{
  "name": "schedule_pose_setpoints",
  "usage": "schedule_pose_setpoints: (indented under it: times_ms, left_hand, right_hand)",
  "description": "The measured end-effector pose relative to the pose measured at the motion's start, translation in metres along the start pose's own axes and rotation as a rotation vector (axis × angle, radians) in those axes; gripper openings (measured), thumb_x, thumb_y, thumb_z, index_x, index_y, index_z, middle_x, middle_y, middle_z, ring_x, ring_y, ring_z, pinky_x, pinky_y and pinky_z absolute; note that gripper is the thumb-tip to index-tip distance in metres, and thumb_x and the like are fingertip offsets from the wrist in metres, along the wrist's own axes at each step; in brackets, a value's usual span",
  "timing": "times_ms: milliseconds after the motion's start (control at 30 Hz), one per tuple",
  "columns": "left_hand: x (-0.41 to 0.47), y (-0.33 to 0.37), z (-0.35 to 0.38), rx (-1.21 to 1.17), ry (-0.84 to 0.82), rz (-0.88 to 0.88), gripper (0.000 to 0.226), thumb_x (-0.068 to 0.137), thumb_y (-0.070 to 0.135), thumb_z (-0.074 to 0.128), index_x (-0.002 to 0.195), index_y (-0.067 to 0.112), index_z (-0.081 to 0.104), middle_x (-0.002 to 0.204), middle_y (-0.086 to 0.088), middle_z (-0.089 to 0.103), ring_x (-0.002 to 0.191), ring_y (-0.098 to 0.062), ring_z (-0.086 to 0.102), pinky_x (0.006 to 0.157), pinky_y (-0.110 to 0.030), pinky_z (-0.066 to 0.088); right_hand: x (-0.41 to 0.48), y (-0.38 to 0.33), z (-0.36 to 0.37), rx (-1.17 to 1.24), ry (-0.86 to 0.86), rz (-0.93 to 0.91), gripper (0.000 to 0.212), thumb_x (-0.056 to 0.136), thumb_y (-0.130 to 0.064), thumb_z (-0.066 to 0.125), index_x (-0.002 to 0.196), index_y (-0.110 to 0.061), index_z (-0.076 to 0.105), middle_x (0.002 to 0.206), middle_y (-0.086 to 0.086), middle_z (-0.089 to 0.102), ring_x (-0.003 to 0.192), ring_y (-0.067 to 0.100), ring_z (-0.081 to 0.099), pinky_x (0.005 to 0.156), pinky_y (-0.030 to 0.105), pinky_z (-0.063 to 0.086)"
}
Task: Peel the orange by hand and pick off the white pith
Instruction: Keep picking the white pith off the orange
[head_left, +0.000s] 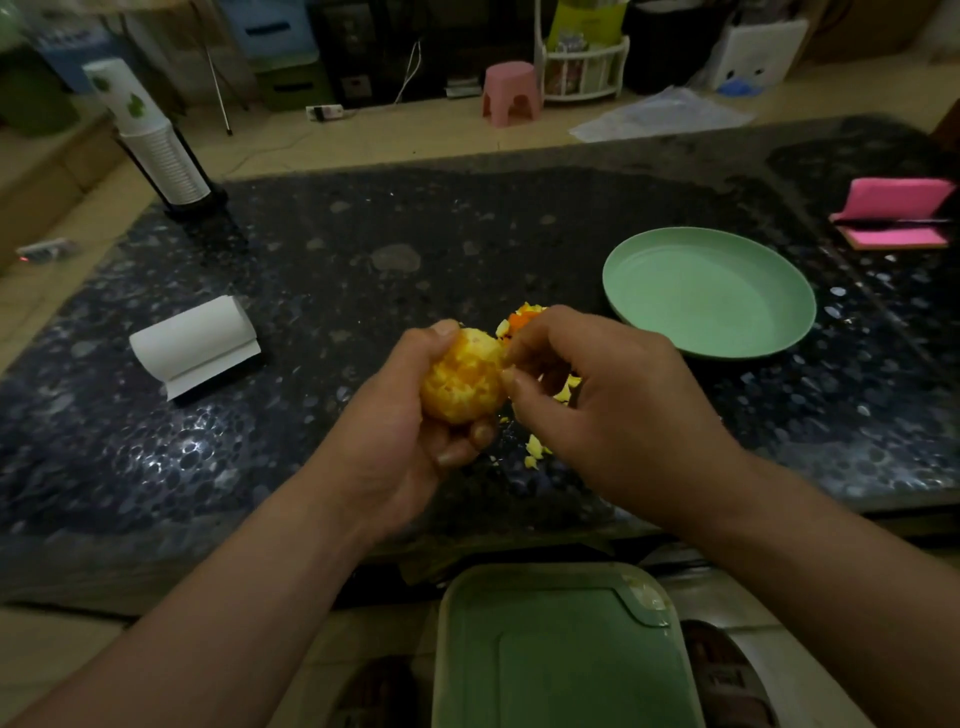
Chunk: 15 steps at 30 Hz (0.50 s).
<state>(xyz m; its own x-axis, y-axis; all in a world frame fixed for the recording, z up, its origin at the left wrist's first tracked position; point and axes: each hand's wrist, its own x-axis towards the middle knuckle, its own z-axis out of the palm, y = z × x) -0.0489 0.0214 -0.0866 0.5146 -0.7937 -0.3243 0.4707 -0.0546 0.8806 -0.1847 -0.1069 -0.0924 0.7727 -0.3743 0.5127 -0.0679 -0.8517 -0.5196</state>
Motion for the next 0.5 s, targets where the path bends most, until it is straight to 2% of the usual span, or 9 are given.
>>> schedule_pose_setpoints:
  times_ms: [100,167,267,400,500]
  left_hand:
    - [0.0016,-0.0040,0.0030,0.085,0.047,0.030,0.038,0.105,0.042,0.051,0.120,0.009,0.058,0.087,-0.014,0.065,0.058,-0.018,0.055,0.041,-0.022,0.033]
    - [0.0029,-0.0065,0.0046,0.118,0.081,0.043,0.038,0.106,0.042,0.052,0.120,0.008,0.058,0.085,-0.012,0.065,0.059,-0.018,0.056,0.043,-0.024,0.036]
    - [0.0039,-0.0082,0.0057,0.154,0.098,0.060,0.037,0.107,0.041,0.050,0.119,0.007,0.058,0.086,-0.013,0.063,0.060,-0.017,0.055,0.044,-0.025,0.038]
    - [0.0019,-0.0064,0.0056,0.152,0.086,0.048,0.035,0.107,0.038,0.048,0.116,0.005,0.058,0.082,-0.013,0.062,0.055,-0.016,0.053,0.041,-0.024,0.034]
    - [-0.0004,-0.0041,0.0025,0.148,0.062,0.027,0.033,0.105,0.037,0.047,0.113,0.007,0.058,0.082,-0.013,0.061,0.053,-0.016,0.053,0.039,-0.023,0.029]
  right_hand:
    - [0.0013,0.0001,0.0014,-0.181,0.001,-0.094,0.009,0.097,-0.028,0.067,0.091,-0.021,0.067,0.081,-0.006,0.065,0.070,0.015,0.058,0.060,0.038,0.053]
    - [0.0033,-0.0015,0.0047,-0.255,0.001,-0.113,0.013,0.096,-0.027,0.062,0.085,-0.019,0.063,0.076,-0.003,0.062,0.065,0.018,0.053,0.055,0.041,0.051]
    - [0.0054,-0.0035,0.0084,-0.278,0.008,-0.099,0.014,0.093,-0.024,0.062,0.080,-0.020,0.056,0.072,-0.004,0.057,0.063,0.017,0.046,0.053,0.038,0.047]
    - [0.0069,-0.0033,0.0091,-0.227,0.036,-0.100,0.023,0.089,-0.017,0.067,0.079,-0.024,0.047,0.072,-0.009,0.047,0.064,0.014,0.041,0.056,0.032,0.034]
    - [0.0066,-0.0004,0.0092,-0.155,0.041,-0.105,0.022,0.089,-0.016,0.068,0.078,-0.024,0.050,0.072,-0.011,0.047,0.065,0.012,0.041,0.058,0.031,0.036]
